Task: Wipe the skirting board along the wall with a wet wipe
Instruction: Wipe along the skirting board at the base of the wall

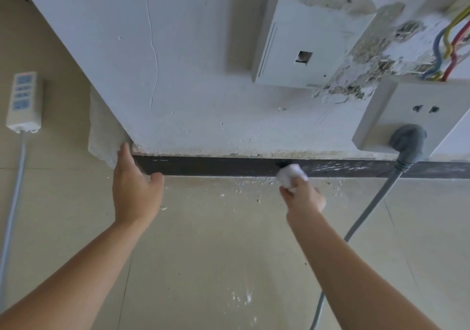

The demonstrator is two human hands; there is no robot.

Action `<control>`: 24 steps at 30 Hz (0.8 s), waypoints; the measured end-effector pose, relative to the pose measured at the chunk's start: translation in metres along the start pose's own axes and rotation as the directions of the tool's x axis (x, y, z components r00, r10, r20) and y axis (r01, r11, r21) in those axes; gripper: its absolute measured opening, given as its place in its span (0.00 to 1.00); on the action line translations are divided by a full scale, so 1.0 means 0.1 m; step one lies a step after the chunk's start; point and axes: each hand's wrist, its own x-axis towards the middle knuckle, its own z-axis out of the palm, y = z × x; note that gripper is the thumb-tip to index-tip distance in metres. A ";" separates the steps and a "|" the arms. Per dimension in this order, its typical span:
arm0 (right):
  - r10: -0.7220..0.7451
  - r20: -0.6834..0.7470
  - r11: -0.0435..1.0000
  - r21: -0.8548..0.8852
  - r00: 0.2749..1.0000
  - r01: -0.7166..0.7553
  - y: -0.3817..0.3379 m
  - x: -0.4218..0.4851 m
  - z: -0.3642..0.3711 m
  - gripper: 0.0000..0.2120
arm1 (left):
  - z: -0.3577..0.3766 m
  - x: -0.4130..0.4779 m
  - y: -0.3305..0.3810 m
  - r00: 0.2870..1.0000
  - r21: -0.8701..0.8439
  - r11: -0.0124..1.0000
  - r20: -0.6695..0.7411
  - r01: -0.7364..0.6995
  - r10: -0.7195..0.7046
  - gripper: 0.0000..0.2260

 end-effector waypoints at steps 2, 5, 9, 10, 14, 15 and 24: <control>0.081 0.136 0.986 -0.158 0.987 -0.059 0.31 -0.17 0.09 0.07 | 0.03 -0.13 -0.06 0.998 0.080 0.996 -0.047 -0.037 0.041 0.31; 0.135 0.347 0.975 -0.215 0.928 -0.062 0.55 -0.37 0.31 0.06 | 0.12 -0.33 -0.10 0.912 0.277 0.869 0.132 -0.410 0.388 0.32; 0.064 0.259 0.998 -0.001 0.964 -0.066 0.18 -0.22 0.42 0.07 | 0.24 -0.32 0.01 0.634 0.391 0.499 0.459 -0.773 0.623 0.40; 0.046 0.217 0.999 0.016 0.975 -0.051 0.07 -0.16 0.36 0.07 | 0.27 -0.30 0.06 0.593 0.404 0.436 0.495 -0.804 0.635 0.41; -0.041 0.042 0.989 0.143 0.998 0.035 -0.21 0.07 -0.01 0.07 | 0.38 -0.24 0.14 0.542 0.447 0.328 0.534 -0.832 0.649 0.40; -0.069 0.004 0.978 0.199 0.998 0.067 -0.24 0.11 -0.05 0.08 | 0.39 -0.23 0.13 0.549 0.464 0.319 0.541 -0.826 0.637 0.40; -0.064 0.303 0.948 -0.280 0.951 0.154 0.21 -0.23 0.31 0.06 | 0.42 -0.20 0.04 0.605 0.503 0.350 0.547 -0.790 0.579 0.43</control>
